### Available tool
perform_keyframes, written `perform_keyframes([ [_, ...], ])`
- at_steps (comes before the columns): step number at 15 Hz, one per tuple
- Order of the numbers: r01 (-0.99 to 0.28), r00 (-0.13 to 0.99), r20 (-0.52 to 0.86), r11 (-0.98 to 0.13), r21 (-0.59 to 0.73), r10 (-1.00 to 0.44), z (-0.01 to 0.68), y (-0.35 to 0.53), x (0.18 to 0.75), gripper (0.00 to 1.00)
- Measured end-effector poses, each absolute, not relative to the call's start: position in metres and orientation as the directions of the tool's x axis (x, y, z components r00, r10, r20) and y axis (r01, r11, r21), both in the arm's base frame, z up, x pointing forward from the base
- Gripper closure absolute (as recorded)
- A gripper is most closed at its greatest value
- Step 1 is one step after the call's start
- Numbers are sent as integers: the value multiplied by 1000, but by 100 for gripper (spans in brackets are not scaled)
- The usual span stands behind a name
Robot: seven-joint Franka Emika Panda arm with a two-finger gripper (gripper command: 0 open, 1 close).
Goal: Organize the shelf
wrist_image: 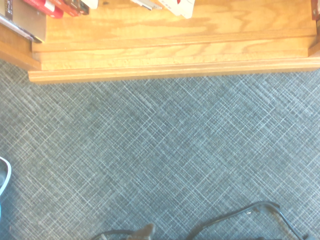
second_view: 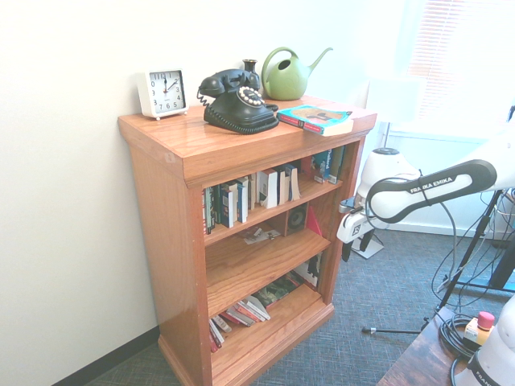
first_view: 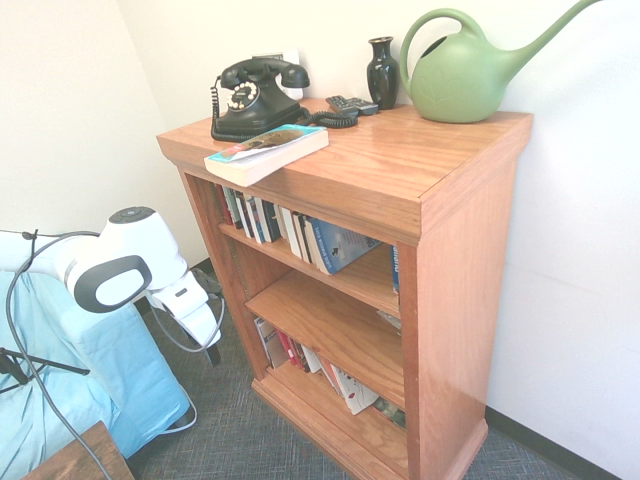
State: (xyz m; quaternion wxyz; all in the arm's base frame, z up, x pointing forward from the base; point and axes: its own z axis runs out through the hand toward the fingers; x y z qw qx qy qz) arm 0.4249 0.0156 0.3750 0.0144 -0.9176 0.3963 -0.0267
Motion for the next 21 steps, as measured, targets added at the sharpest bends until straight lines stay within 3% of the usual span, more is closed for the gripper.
perform_keyframes([
  [3,-719,692,56,-694,-33,-719,375,15,426,0],
  [10,-626,752,365,-768,134,-550,431,-7,421,0],
  [15,-573,737,584,-773,271,-341,505,-8,404,0],
  [21,-494,696,718,-715,495,16,546,21,402,0],
])
